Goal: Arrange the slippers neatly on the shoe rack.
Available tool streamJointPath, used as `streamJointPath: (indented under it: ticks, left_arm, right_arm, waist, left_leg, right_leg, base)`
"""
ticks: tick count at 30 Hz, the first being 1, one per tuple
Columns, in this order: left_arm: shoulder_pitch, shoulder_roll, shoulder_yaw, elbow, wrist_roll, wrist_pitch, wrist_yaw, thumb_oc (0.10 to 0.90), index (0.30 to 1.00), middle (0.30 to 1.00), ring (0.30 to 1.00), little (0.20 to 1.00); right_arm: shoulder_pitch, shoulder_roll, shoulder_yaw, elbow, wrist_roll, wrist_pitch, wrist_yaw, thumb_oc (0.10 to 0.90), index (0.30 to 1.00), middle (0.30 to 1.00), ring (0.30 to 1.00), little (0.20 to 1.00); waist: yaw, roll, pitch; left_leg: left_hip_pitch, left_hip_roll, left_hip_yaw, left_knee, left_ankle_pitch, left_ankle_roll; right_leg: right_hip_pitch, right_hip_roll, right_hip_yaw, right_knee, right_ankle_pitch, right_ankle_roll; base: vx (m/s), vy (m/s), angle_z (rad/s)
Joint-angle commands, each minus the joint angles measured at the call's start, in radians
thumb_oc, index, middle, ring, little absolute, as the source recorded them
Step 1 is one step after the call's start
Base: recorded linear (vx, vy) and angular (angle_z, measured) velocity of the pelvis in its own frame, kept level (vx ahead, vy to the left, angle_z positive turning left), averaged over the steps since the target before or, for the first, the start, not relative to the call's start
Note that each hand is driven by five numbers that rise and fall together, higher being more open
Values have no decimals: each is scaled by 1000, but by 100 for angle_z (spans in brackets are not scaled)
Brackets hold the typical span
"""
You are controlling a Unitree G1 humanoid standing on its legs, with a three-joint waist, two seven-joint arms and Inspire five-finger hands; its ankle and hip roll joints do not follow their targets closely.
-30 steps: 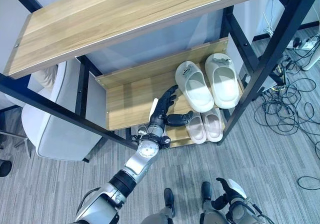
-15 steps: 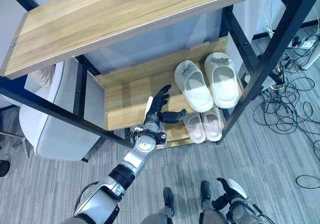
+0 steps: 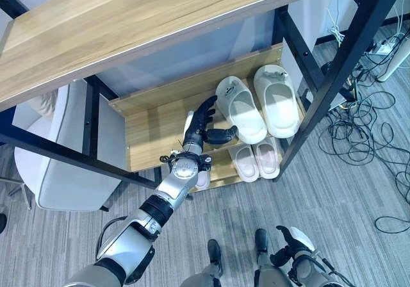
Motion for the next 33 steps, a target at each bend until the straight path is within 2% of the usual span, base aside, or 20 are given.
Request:
streamJointPath:
  ticks: [1, 15, 24, 33]
  left_arm:
    - [-163, -31, 28, 59, 25, -67, -10, 800, 900, 900, 900, 900]
    - [-178, -128, -12, 49, -7, -79, -20, 800, 900, 900, 900, 900]
    - [-166, -118, -5, 65, -2, -75, -26, 800, 900, 900, 900, 900]
    - [-193, -98, 13, 17, -64, -97, -30, 800, 900, 900, 900, 900]
  right_arm:
    - [18, 6, 13, -5, 1, -23, -9, 800, 900, 900, 900, 900]
    - [2, -12, 3, 21, 12, -19, -11, 800, 900, 900, 900, 900]
    - [1, -9, -3, 37, 16, -16, -10, 800, 900, 900, 900, 900]
    - [9, 2, 0, 44, 25, -21, 1, 800, 900, 900, 900, 900]
  waist:
    - [-14, -17, -36]
    - [-28, -3, -27]
    - [-26, 5, -33]
    - [-18, -4, -43]
  left_leg:
    - [19, 3, -14, 2, -45, -43]
    - [34, 0, -10, 2, -48, -46]
    - [40, 5, -9, 2, -45, -50]
    - [58, 6, -26, 2, -45, -55]
  right_leg:
    - [8, -54, -17, 63, -152, 60]
    - [14, -54, -7, 62, -156, 60]
    - [26, -53, -14, 59, -161, 59]
    - [66, -49, -43, 52, -170, 58]
  base:
    - [0, 0, 0]
    - [0, 0, 0]
    - [0, 0, 0]
    - [-7, -14, 2]
